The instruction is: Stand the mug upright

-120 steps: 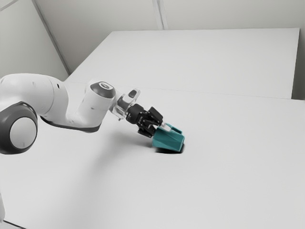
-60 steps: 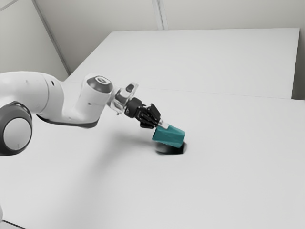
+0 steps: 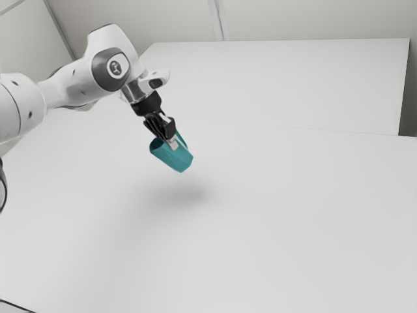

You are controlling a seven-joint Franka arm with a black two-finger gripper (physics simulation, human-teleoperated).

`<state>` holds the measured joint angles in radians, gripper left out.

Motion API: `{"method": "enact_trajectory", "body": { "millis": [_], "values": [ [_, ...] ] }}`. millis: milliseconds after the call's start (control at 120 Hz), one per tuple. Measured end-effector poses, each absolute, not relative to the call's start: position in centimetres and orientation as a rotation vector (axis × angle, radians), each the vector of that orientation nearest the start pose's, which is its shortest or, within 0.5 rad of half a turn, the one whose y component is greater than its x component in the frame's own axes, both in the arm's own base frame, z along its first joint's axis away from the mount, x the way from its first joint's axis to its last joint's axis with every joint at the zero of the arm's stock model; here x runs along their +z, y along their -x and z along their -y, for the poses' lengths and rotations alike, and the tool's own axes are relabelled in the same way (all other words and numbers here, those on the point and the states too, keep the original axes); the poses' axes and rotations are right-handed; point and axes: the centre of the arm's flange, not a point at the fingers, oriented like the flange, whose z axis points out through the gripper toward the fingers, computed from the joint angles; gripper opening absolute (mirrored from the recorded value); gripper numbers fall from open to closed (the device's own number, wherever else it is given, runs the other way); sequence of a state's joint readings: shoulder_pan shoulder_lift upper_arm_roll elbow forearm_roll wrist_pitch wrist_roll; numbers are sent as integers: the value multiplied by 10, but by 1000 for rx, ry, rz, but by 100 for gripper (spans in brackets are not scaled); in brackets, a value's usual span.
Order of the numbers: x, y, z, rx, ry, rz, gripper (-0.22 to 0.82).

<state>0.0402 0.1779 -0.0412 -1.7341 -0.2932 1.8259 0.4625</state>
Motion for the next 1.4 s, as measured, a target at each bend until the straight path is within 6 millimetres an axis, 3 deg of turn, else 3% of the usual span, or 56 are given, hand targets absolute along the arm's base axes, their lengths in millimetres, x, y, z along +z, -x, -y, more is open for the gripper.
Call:
{"method": "enact_trajectory", "body": {
  "millis": [100,242,550,658,817,917,1042,1192,1292,1400],
  "values": [
    [463,-611,17,57,3248,-631,-18],
    [431,-611,15,136,3136,-612,-18],
    [363,-613,11,233,3085,-539,-18],
    [352,-616,10,240,3085,-515,-18],
    [355,-617,12,218,3089,-492,15],
    [369,-616,13,180,3089,-481,32],
    [410,-612,16,85,3088,-469,45],
    [470,-611,20,-34,3094,-448,53],
    [521,-612,27,-100,3103,-443,56],
    [551,-600,30,-95,3126,-433,58]
  ]
}}
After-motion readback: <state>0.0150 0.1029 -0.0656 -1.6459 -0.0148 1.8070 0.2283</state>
